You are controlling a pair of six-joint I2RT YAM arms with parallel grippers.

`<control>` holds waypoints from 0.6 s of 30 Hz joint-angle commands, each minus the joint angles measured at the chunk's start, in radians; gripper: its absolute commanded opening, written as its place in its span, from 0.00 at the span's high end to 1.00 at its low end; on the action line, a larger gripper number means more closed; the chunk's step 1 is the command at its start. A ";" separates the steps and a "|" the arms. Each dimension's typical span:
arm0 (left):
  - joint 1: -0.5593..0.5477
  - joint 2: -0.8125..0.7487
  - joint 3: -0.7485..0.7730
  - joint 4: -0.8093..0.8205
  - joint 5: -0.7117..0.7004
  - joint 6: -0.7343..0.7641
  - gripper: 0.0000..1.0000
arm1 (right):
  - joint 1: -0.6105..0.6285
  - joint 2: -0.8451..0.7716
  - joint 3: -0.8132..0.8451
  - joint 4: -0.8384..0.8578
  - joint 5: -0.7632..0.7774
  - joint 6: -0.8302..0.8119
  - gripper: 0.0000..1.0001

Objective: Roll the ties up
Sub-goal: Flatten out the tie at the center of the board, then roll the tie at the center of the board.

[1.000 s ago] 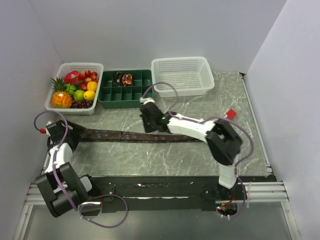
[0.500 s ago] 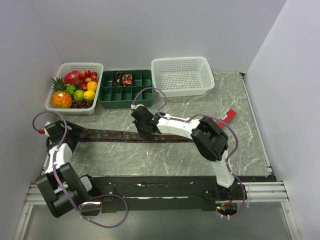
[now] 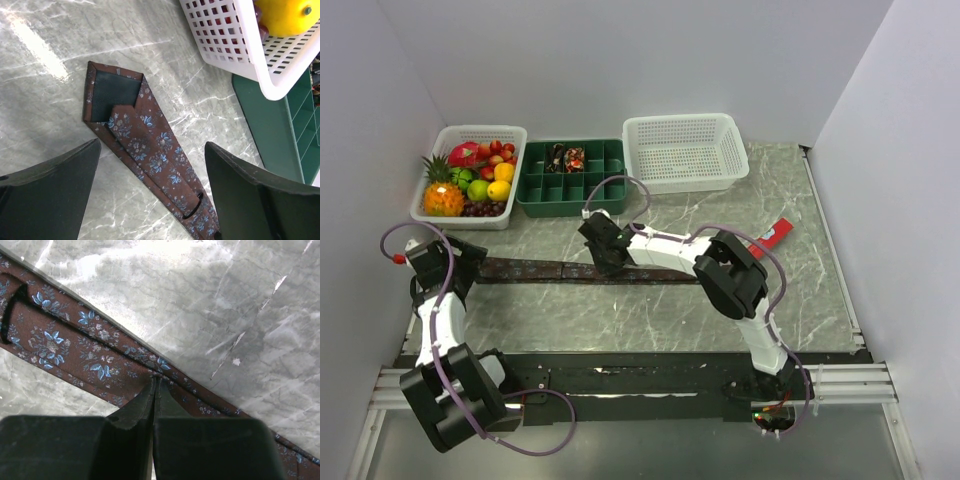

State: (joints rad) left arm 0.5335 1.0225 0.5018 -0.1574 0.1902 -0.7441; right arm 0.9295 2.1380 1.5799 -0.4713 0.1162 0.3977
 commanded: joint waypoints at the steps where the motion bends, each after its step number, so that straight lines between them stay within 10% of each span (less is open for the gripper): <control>1: 0.006 -0.019 0.035 -0.010 0.035 0.018 0.07 | -0.017 -0.019 -0.112 -0.119 0.036 0.036 1.00; 18: -0.052 0.157 0.029 0.082 0.078 0.046 0.17 | -0.090 -0.167 -0.313 -0.114 0.157 0.007 1.00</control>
State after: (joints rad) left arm 0.5171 1.1213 0.5018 -0.1230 0.2478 -0.7216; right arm 0.8547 1.9495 1.2972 -0.4217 0.1589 0.4488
